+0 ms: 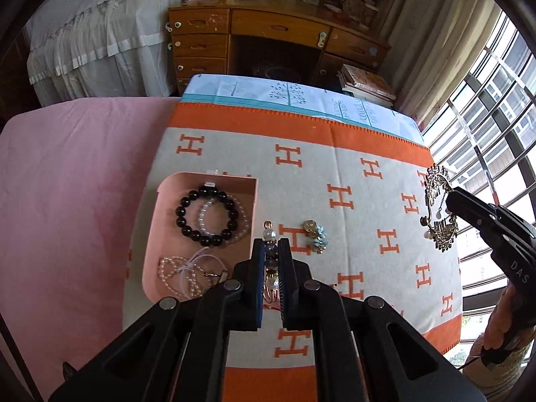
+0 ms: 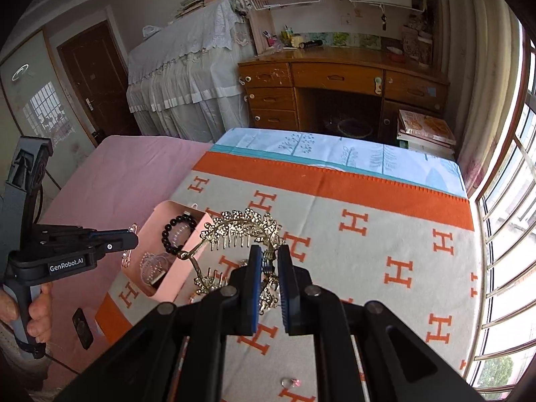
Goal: Organize jewelry
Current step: 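Carry the safety pin over the pink box with the left tool while the right tool carries the clip, then open the right tool to drop the comb clip into the box while the left tool releases the safety pin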
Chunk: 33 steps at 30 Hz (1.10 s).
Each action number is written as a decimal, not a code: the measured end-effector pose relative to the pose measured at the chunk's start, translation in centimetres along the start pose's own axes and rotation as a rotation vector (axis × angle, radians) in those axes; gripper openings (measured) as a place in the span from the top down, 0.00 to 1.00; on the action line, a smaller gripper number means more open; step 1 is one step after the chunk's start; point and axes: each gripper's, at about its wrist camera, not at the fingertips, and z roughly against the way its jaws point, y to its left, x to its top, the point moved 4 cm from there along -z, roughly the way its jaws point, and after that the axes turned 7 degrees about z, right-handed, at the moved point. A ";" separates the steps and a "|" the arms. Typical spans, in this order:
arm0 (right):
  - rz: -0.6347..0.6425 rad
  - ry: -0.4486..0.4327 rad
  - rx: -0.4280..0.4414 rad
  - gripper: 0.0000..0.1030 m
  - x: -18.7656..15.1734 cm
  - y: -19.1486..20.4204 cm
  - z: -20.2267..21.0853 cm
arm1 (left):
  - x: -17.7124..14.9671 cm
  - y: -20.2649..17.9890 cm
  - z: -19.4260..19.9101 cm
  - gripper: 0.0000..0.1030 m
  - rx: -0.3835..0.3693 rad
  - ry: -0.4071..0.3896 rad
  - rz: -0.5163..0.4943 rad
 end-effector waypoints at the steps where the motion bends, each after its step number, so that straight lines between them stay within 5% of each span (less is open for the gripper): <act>1: 0.013 -0.010 0.006 0.91 0.8 1.1 0.1 | -0.1 1.1 0.4 0.95 -0.001 -0.007 0.009; 12: 0.012 0.034 0.094 0.91 5.8 11.0 -6.1 | -0.8 8.7 -4.3 0.95 -0.044 0.044 0.124; 25: -0.056 0.272 0.078 0.91 3.6 13.8 -19.2 | -2.4 10.6 -9.8 0.95 -0.090 0.138 0.161; 33: -0.056 0.321 0.095 0.89 3.6 15.0 -22.2 | -2.5 11.0 -9.2 0.77 -0.101 0.123 0.154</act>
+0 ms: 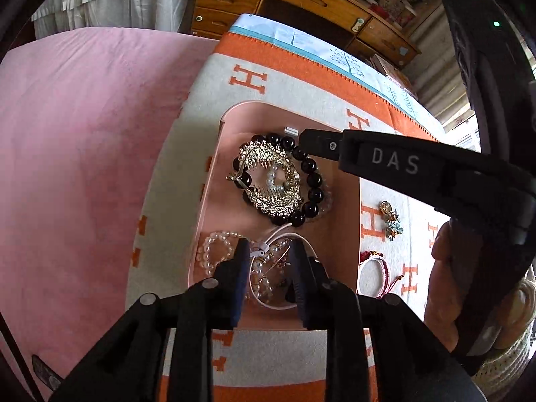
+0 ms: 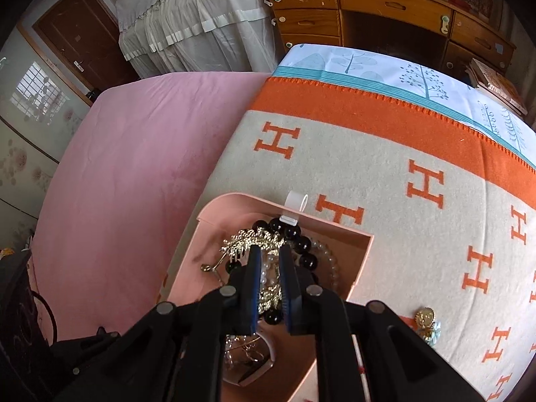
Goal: Organize jewelry
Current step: 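Open the right tool to drop the comb clip into the box while the left tool releases the safety pin, then grasp a blue flower hair clip with the right tool while the left tool moves toward the other flower clip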
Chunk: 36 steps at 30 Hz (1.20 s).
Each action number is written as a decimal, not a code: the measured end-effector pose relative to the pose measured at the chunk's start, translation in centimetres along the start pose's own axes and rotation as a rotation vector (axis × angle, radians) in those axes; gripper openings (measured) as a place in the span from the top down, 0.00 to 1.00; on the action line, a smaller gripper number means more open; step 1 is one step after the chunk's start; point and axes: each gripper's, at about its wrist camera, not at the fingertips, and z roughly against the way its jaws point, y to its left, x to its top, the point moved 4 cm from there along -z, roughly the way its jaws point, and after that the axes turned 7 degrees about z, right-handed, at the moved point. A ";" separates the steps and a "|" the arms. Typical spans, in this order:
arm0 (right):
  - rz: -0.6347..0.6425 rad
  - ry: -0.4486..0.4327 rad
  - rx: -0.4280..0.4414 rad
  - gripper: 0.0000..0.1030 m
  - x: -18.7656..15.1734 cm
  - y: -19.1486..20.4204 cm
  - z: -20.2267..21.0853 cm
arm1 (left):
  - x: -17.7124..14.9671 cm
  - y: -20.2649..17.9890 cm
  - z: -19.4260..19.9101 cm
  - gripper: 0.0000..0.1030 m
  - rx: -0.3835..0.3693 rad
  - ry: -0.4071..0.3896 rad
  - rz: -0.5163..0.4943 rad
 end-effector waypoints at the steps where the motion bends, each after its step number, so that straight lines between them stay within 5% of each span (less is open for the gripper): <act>1: 0.002 0.000 0.001 0.89 0.0 0.0 -0.1 | 0.1 0.1 0.2 0.77 0.004 -0.007 -0.002; 19: 0.007 -0.054 0.063 0.89 -2.9 -2.0 5.3 | -0.4 -2.0 2.5 0.52 0.013 -0.068 -0.052; 36: -0.011 -0.153 -0.025 0.88 -8.4 -8.7 13.5 | -1.8 -10.0 5.9 0.29 0.036 -0.171 -0.239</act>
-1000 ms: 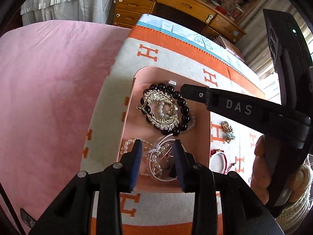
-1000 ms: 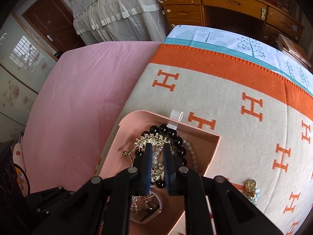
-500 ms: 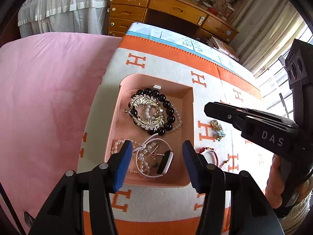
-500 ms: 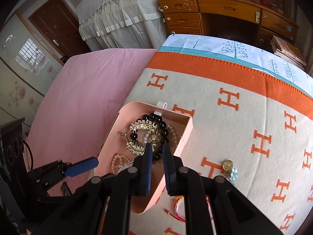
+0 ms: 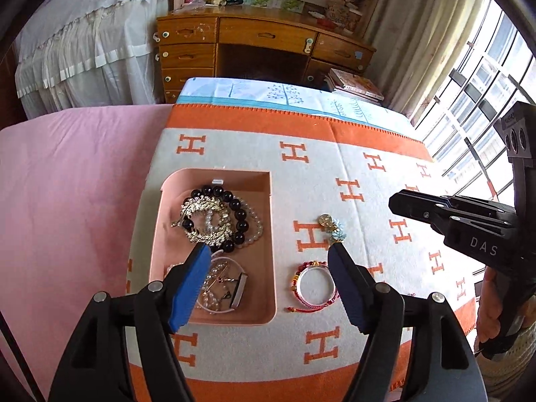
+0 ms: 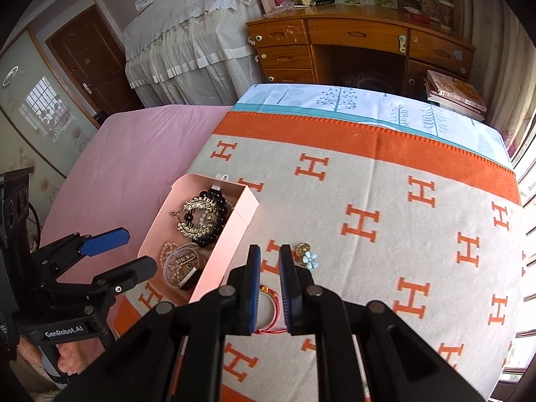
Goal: Organize jewelry
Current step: 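Grasp a blue flower hair clip with the right tool while the left tool moves toward the other flower clip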
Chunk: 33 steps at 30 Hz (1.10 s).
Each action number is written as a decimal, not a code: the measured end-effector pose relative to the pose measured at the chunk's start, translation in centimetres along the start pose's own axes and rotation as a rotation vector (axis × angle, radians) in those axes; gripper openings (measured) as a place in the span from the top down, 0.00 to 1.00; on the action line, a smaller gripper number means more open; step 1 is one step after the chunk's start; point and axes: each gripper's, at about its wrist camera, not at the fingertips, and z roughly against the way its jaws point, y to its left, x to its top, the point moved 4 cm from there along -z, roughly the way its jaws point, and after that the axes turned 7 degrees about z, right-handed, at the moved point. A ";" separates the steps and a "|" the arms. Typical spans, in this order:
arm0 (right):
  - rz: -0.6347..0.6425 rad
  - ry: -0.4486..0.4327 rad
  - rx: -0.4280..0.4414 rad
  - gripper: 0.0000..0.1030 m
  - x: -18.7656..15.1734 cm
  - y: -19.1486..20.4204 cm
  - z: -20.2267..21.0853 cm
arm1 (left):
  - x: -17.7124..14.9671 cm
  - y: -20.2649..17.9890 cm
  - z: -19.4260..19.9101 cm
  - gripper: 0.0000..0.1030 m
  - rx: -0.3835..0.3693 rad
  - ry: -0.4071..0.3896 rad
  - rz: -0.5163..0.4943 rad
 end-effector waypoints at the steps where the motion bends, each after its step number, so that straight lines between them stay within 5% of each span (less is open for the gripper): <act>1: -0.001 -0.006 -0.006 0.82 -0.1 -0.3 0.3 | 0.2 -0.6 0.1 0.28 -0.001 -0.008 -0.010; 4: -0.001 -0.024 -0.018 0.70 -0.5 -1.2 0.7 | 0.7 -2.3 0.5 0.24 -0.006 -0.037 -0.040; 9: 0.005 -0.023 -0.019 0.70 -1.4 -2.5 0.0 | 1.0 -4.7 -0.2 0.15 -0.022 -0.051 -0.064; 23: 0.129 0.023 0.037 0.70 -6.6 -4.0 -6.8 | 0.9 -5.0 -7.2 0.15 0.017 0.047 -0.010; 33: 0.187 0.017 0.046 0.70 -6.2 -2.8 -9.6 | 1.3 -4.7 -8.9 0.15 0.012 0.069 0.013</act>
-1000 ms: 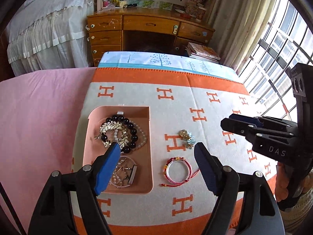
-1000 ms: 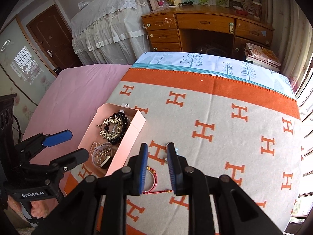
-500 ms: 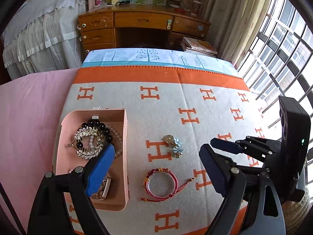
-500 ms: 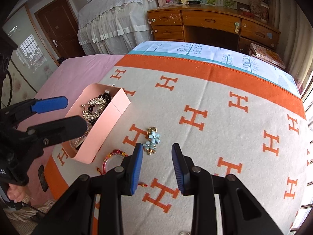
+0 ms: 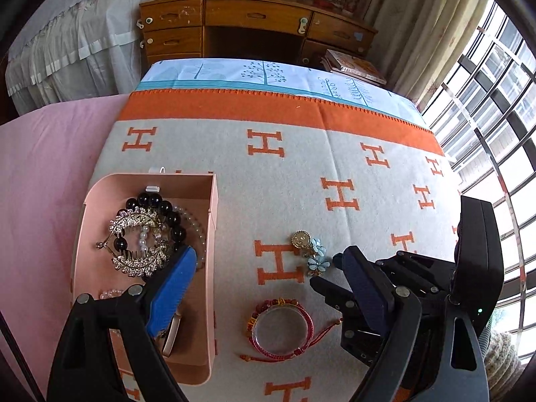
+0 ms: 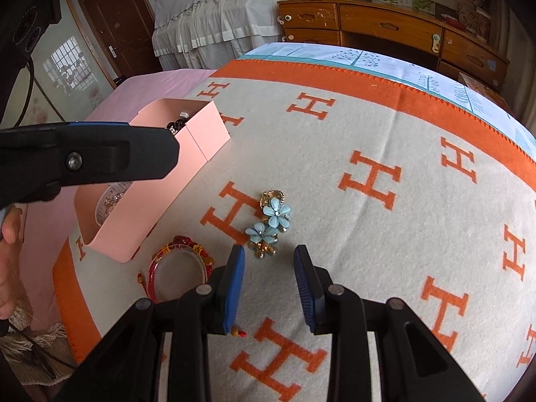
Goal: Organize jewelry
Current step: 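Grasp a blue flower hair clip with the right tool while the left tool moves toward the other flower clip, then grasp the second blue flower clip with the left tool while the right tool holds its flower clip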
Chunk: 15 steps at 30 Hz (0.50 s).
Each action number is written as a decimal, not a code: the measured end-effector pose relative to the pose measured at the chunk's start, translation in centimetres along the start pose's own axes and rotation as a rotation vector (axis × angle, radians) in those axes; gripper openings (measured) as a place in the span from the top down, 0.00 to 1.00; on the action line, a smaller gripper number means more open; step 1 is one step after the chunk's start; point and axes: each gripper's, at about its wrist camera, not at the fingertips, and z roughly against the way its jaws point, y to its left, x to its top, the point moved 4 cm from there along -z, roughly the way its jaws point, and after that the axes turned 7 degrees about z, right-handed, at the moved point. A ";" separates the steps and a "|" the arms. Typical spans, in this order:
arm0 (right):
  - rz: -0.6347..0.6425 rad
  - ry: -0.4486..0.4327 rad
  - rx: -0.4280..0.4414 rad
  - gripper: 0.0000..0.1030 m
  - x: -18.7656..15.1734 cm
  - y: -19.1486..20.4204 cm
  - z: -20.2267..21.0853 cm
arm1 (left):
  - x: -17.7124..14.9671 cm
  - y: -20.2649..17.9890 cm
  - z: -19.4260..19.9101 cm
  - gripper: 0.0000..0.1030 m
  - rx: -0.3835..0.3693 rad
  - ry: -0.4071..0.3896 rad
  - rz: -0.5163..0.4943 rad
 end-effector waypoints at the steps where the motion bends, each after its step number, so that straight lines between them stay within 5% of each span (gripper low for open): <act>1: -0.003 -0.010 -0.002 0.70 0.2 0.0 -0.1 | 0.1 0.0 0.0 0.15 -0.003 0.000 0.002; 12: 0.009 -0.049 -0.014 0.70 0.4 0.2 -0.4 | 0.6 1.0 -0.1 0.15 -0.047 -0.002 0.077; 15: 0.020 -0.052 -0.045 0.80 0.5 0.4 -0.6 | 0.4 1.4 -0.2 0.15 -0.047 -0.001 0.087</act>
